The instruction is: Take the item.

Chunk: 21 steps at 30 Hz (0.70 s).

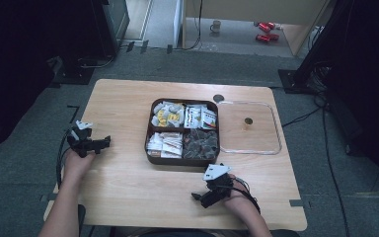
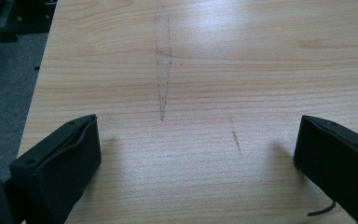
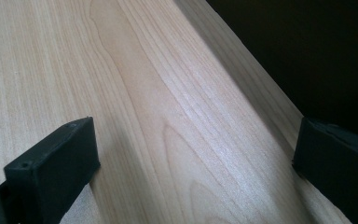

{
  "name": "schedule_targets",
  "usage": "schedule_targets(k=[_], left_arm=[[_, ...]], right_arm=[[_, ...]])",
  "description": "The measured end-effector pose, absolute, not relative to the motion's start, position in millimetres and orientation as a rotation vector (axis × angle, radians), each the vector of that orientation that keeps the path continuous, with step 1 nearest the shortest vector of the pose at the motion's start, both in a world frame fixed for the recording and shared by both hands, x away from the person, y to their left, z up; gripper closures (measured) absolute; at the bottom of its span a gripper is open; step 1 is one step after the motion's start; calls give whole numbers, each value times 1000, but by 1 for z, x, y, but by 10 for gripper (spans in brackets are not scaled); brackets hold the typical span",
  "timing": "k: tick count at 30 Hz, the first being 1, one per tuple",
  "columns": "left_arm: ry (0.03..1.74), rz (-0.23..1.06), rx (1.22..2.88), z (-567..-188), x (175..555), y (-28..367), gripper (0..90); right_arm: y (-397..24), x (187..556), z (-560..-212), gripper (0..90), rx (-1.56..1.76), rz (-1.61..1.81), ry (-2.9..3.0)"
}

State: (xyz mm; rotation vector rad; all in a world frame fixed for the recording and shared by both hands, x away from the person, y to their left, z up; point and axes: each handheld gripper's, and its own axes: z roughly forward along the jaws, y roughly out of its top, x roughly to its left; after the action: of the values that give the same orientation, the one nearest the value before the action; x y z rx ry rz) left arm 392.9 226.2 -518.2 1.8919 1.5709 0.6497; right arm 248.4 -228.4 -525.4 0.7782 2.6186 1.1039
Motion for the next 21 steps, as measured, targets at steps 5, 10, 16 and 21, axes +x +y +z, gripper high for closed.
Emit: schedule_targets(k=[5, 10, 16, 21], left_arm=[[1570, 649, 1893, -518, 393, 226, 8], [1570, 649, 1893, -518, 393, 226, 8], [1570, 649, 1892, -518, 393, 226, 8], [1557, 646, 1901, -518, 392, 226, 8]], right_arm=[[-228, 248, -525, 0, 779, 1104, 2619], [-228, 249, -525, 0, 775, 1105, 2620], [-228, 249, -525, 0, 773, 1105, 2622], [-228, 249, -525, 0, 770, 1107, 2622]])
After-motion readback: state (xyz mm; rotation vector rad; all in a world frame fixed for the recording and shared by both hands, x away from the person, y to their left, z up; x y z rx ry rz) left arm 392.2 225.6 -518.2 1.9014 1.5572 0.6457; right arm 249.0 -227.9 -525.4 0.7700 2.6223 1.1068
